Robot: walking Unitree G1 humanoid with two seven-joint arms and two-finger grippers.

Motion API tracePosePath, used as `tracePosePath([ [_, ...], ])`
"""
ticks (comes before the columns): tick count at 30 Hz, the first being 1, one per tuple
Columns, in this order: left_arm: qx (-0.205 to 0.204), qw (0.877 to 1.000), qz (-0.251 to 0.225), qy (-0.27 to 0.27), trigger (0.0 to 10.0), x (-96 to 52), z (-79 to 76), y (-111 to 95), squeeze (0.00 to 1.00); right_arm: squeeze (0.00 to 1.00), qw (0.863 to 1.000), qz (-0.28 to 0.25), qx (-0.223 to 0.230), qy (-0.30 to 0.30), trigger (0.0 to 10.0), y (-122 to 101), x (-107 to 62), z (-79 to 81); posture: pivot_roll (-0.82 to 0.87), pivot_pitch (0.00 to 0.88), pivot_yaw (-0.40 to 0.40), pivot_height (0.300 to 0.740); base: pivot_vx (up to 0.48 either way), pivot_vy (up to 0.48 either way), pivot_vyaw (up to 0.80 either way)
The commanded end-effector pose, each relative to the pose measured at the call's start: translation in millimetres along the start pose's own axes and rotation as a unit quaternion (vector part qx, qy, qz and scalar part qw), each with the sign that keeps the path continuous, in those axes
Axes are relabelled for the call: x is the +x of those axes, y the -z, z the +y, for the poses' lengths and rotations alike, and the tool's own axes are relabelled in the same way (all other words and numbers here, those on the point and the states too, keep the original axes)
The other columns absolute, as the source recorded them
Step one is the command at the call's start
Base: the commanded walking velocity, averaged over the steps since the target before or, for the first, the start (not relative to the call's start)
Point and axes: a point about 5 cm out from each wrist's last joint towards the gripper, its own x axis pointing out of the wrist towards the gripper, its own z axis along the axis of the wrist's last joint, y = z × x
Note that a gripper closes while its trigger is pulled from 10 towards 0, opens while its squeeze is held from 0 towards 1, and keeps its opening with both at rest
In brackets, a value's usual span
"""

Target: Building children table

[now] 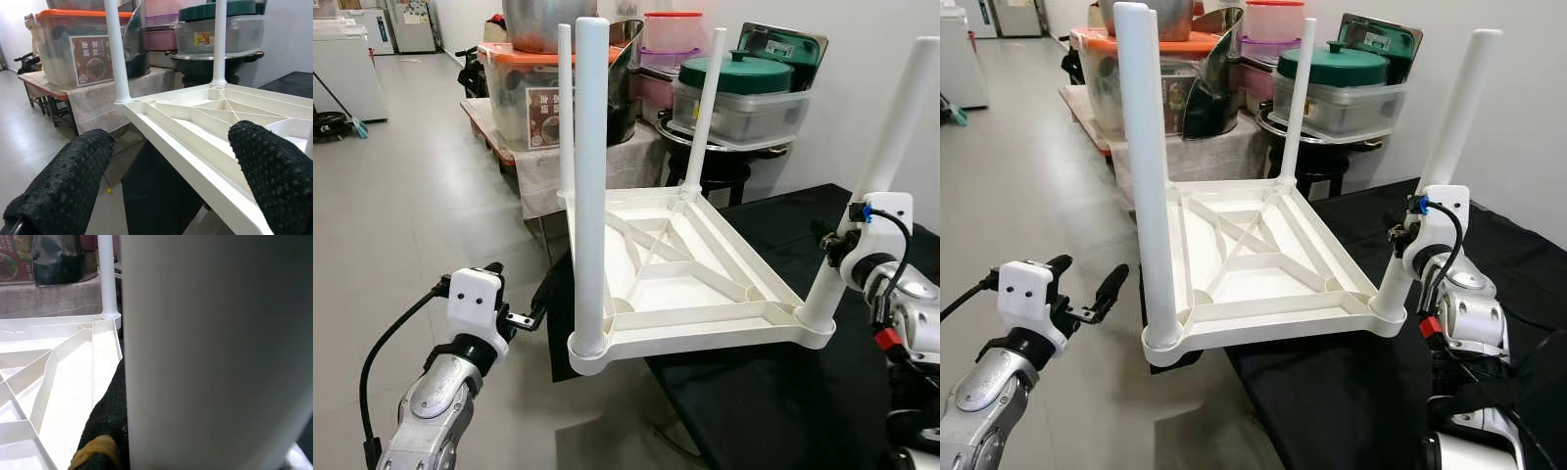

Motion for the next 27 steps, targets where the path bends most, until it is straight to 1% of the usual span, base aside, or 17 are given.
tracePosePath([
  [1, -0.006, 1.0, -0.001, 0.011, 10.0, -1.3, -3.7, -0.1, 0.0, 0.0, 0.996, 0.088, -0.031, -0.012, 0.0, 37.7, 0.4, 5.7, 0.06, 0.0, -0.057, 0.74, 0.0, -0.446, 0.0],
  [6, -0.009, 1.0, -0.002, 0.017, 10.0, -1.7, -5.2, -0.7, 0.0, 0.0, 0.996, 0.09, -0.024, -0.011, 0.0, 37.5, 1.6, 6.2, 0.06, 0.0, -0.059, 0.74, 0.0, -0.472, 0.0],
  [9, -0.01, 1.0, -0.004, 0.017, 10.0, -2.1, -5.5, -1.0, 0.0, 0.0, 0.996, 0.091, -0.011, -0.008, 0.0, 36.6, 2.8, 6.1, 0.06, 0.0, -0.062, 0.74, 0.0, -0.48, 0.0],
  [10, -0.024, 1.0, -0.007, 0.009, 10.0, -2.5, -4.9, -1.6, 0.0, 0.0, 0.996, 0.091, -0.007, -0.005, 0.0, 36.0, 3.4, 5.5, 0.06, 0.0, -0.065, 0.74, 0.0, 0.0, 0.0],
  [13, -0.022, 1.0, 0.003, 0.006, 10.0, -2.7, -4.5, -0.4, 0.0, 0.0, 0.996, 0.091, -0.008, -0.003, 0.0, 35.5, 3.9, 5.4, 0.06, 0.0, -0.066, 0.74, 0.0, 0.0, 0.0],
  [20, -0.024, 1.0, -0.005, 0.012, 10.0, -4.3, -5.6, -1.9, 0.0, 0.0, 0.996, 0.09, -0.01, -0.01, 0.0, 35.8, 5.2, 10.4, 0.06, 0.0, -0.069, 0.74, 0.0, 0.0, 0.0],
  [27, -0.028, 0.999, -0.006, 0.018, 10.0, -4.7, -8.9, -2.0, 0.0, 0.0, 0.996, 0.091, -0.011, -0.014, 0.0, 35.2, 6.0, 11.4, 0.06, 0.0, -0.073, 0.74, 0.0, 0.0, 0.0],
])
